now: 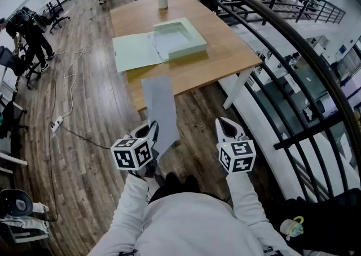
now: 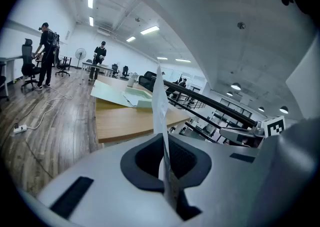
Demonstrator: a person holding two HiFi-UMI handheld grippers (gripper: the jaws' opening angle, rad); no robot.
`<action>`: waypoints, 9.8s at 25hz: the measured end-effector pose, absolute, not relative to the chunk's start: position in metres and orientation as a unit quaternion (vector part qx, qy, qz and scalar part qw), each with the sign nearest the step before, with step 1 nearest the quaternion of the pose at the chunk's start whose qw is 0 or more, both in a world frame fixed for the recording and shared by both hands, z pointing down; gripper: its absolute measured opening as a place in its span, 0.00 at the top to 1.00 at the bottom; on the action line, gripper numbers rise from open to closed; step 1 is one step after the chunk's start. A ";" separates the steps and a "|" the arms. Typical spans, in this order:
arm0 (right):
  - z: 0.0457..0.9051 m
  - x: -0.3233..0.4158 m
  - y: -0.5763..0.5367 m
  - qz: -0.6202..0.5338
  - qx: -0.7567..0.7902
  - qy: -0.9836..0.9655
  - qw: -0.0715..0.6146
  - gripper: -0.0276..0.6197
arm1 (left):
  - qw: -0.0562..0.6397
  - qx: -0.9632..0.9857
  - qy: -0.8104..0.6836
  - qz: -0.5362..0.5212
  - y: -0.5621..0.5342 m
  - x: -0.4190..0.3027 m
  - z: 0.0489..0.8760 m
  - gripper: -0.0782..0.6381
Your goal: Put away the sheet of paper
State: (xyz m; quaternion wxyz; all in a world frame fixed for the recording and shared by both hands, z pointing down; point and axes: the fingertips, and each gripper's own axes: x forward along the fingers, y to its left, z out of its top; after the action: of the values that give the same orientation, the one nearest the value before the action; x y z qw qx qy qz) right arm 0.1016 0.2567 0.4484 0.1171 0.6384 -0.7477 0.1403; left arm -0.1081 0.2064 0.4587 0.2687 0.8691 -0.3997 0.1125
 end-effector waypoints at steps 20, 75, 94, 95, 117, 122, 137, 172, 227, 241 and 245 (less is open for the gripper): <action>0.446 0.098 0.236 0.137 0.611 -0.772 0.106 0.91 | 0.246 0.867 -0.419 0.111 0.187 -0.113 0.430 0.87; 0.438 0.126 -0.139 0.129 0.590 -0.787 0.127 0.91 | 0.215 0.874 -0.431 0.059 -0.199 -0.097 0.383 0.87; 0.455 0.151 -0.200 0.150 0.561 -0.802 0.143 0.91 | 0.289 0.865 -0.410 0.006 -0.267 -0.050 0.385 0.87; 0.457 0.152 -0.201 0.152 0.559 -0.802 0.144 0.91 | 0.304 0.861 -0.409 0.004 -0.268 -0.050 0.393 0.87; 0.482 0.149 -0.217 0.171 0.532 -0.814 0.158 0.91 | 0.476 0.754 -0.450 0.056 -0.274 -0.102 0.524 0.87; 0.484 0.148 -0.218 0.174 0.529 -0.815 0.161 0.91 | 0.496 0.750 -0.433 0.063 -0.278 -0.104 0.535 0.87; 0.491 0.155 -0.220 0.181 0.532 -0.811 0.164 0.91 | 0.520 0.762 -0.382 0.052 -0.294 -0.082 0.543 0.87; 0.494 0.175 -0.215 0.189 0.545 -0.800 0.165 0.91 | 0.523 0.777 -0.341 0.083 -0.321 0.030 0.562 0.87; 0.464 0.138 -0.210 0.152 0.543 -0.813 0.145 0.91 | 0.173 0.852 -0.472 0.147 -0.289 -0.020 0.458 0.85; 0.438 0.113 -0.204 0.116 0.552 -0.815 0.136 0.92 | 0.115 0.860 -0.486 0.108 -0.253 -0.063 0.417 0.87; 0.431 0.109 -0.200 0.102 0.558 -0.813 0.131 0.92 | 0.115 0.858 -0.490 0.097 -0.246 -0.074 0.414 0.87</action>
State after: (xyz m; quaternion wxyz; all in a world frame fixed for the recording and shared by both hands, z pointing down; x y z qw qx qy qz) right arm 0.1094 -0.2002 0.4314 0.1308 0.5585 -0.8128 0.1016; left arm -0.0744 -0.2455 0.4141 0.1149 0.8584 -0.4904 0.0973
